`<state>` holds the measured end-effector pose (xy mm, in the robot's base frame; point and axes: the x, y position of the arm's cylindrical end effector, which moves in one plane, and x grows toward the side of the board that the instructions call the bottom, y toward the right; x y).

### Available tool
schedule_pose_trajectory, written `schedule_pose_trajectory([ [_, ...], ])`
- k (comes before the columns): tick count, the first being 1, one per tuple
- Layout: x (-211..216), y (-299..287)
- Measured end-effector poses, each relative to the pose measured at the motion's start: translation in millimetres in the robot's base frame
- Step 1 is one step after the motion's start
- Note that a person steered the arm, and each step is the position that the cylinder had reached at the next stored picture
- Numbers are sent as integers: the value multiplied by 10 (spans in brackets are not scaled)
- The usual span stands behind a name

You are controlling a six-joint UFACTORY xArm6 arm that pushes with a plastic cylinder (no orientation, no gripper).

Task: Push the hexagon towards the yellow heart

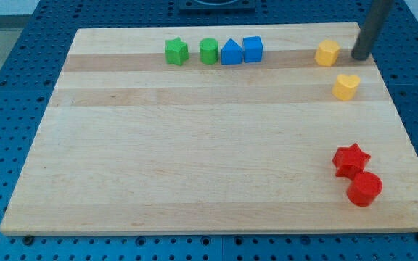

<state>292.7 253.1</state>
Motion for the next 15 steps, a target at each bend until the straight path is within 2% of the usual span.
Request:
schedule_pose_trajectory([
  [2,-261,-550],
  [3,-334,-570],
  [5,-80,-638],
  [6,-87,-653],
  [7,-372,-655],
  [8,-442,-803],
  [12,275,-908],
  [15,359,-1244],
])
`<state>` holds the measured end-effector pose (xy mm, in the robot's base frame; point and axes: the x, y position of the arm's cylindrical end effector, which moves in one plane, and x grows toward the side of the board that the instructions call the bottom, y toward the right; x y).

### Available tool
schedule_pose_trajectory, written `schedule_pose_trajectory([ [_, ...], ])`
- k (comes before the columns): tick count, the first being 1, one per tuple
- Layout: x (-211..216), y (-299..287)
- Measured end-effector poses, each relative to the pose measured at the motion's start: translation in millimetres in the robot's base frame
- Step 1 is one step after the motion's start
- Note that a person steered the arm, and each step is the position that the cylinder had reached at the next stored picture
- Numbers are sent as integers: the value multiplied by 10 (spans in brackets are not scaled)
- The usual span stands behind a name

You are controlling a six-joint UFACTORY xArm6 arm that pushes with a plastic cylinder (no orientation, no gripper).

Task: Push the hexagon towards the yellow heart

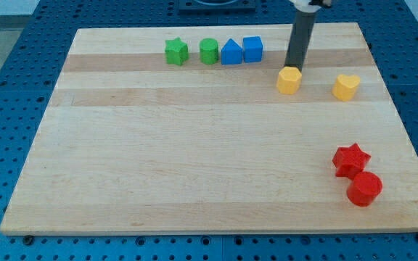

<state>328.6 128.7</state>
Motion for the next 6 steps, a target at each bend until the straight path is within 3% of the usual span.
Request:
schedule_pose_trajectory([
  [2,59,-326],
  [4,353,-246],
  [6,360,-211],
])
